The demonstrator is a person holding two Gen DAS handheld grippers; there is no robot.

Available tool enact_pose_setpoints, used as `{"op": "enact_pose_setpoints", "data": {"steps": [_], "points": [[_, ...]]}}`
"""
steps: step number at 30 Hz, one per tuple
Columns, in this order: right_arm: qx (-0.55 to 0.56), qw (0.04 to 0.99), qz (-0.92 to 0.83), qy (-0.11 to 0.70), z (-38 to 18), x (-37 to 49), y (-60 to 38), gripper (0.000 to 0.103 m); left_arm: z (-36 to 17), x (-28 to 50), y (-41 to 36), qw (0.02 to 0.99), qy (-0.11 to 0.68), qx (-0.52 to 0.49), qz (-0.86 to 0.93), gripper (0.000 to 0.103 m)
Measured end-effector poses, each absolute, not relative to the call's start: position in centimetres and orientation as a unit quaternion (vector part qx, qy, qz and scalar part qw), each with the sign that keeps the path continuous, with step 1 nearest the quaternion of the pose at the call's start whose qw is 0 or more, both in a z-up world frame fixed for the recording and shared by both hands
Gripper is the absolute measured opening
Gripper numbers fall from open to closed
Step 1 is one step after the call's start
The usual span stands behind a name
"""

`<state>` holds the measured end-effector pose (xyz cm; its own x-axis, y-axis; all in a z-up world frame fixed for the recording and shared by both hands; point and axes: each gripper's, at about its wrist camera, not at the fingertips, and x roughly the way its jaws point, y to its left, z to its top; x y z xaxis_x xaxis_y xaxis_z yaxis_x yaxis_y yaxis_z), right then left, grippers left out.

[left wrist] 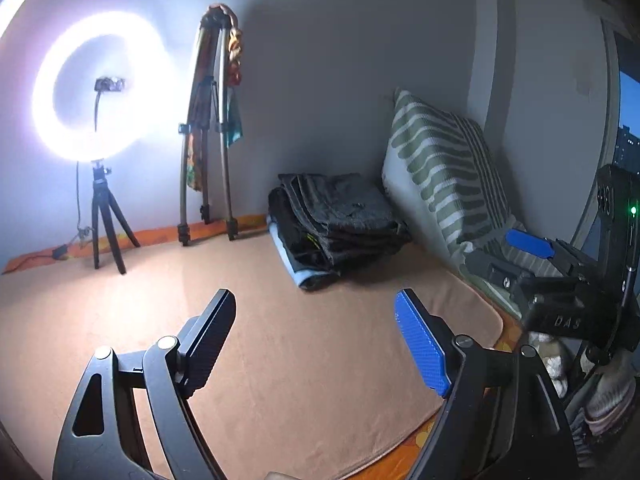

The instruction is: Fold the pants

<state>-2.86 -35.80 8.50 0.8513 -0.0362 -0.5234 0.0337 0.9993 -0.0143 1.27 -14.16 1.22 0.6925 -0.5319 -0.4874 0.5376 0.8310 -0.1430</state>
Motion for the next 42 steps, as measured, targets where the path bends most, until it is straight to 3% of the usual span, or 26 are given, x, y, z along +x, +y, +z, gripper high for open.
{"op": "enact_pose_setpoints", "data": {"steps": [30, 37, 42], "points": [[0.022, 0.954, -0.005, 0.299, 5.1, -1.4, -35.5, 0.103, -1.5, 1.7, -13.8, 0.921, 0.31, 0.029, -0.235, 0.082], [0.02, 0.954, -0.004, 0.3, 5.1, -1.4, -35.3, 0.103, -1.2, 1.7, -13.5, 0.925, 0.303, 0.024, -0.227, 0.095], [0.02, 0.954, -0.001, 0.3, 5.0, -1.5, -35.1, 0.103, -1.1, 1.6, -13.5, 0.927, 0.299, 0.026, -0.223, 0.098]]}}
